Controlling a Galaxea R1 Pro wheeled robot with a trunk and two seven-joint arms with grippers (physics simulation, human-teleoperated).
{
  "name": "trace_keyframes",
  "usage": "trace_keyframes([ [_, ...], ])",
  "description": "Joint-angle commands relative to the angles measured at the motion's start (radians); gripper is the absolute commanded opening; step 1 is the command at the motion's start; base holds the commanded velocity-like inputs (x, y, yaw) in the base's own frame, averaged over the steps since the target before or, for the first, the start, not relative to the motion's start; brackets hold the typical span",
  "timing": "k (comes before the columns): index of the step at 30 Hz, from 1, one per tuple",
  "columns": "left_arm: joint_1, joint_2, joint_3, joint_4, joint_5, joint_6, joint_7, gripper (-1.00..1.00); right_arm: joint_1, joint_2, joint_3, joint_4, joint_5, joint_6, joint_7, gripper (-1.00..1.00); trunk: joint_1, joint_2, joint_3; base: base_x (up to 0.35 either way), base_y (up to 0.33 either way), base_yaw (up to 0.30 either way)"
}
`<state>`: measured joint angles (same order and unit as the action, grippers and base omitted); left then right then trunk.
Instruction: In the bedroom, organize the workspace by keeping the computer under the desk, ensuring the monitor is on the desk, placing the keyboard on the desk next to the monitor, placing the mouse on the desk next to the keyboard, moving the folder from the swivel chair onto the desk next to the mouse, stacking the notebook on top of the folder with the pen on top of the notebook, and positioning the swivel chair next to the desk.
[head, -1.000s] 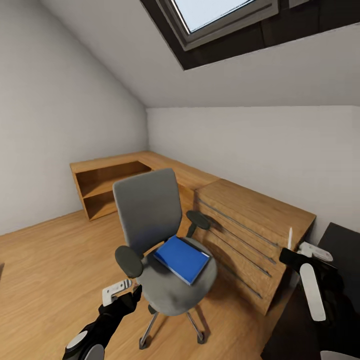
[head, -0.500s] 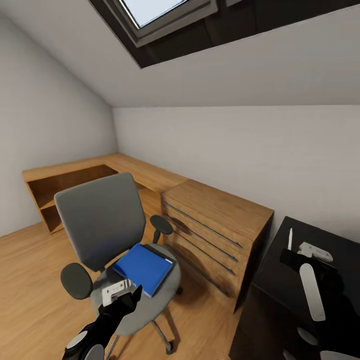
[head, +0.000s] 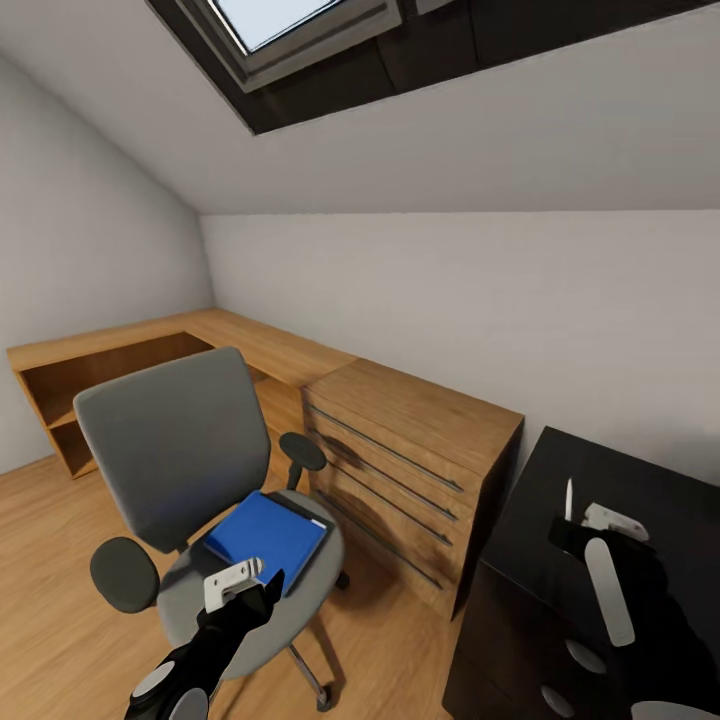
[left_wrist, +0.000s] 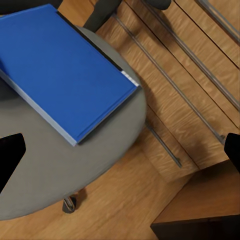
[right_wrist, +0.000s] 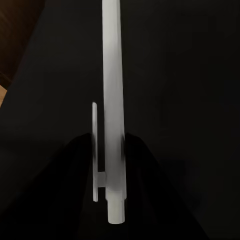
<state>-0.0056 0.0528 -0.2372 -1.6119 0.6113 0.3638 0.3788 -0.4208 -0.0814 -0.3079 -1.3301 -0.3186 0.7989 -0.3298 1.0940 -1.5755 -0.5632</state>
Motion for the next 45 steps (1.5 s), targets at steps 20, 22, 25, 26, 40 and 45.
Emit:
trace_keyframes([
  [20,-0.001,0.000,-0.002,-0.004,0.010,0.001,0.009,1.00,-0.004,-0.025,0.015,0.111,-0.008,-0.107,-0.008,-1.00,0.000,-0.001,-0.001,0.000,0.000,-0.001],
  [22,-0.001,0.000,-0.002,-0.005,0.010,0.001,0.009,1.00,-0.004,-0.027,0.015,0.118,-0.008,-0.114,-0.008,-1.00,0.000,-0.001,-0.001,0.000,0.000,0.000],
  [25,-0.001,-0.001,-0.002,-0.005,0.010,0.001,0.009,1.00,-0.004,-0.029,0.015,0.121,-0.008,-0.118,-0.008,-1.00,0.000,-0.001,-0.001,0.000,0.000,0.000],
  [26,-0.001,-0.001,-0.002,-0.005,0.010,0.001,0.009,1.00,-0.004,-0.029,0.015,0.121,-0.008,-0.120,-0.008,-1.00,0.000,-0.001,-0.001,0.000,0.000,0.000],
  [40,-0.001,0.000,-0.002,-0.005,0.010,0.001,0.009,1.00,-0.004,-0.031,0.015,0.120,-0.007,-0.121,-0.009,-1.00,0.000,-0.001,-0.001,0.000,0.000,0.000],
  [45,-0.001,0.000,-0.002,-0.005,0.010,0.001,0.009,1.00,-0.004,-0.030,0.017,0.120,0.011,-0.121,-0.011,1.00,0.000,-0.001,-0.001,0.000,0.000,0.000],
])
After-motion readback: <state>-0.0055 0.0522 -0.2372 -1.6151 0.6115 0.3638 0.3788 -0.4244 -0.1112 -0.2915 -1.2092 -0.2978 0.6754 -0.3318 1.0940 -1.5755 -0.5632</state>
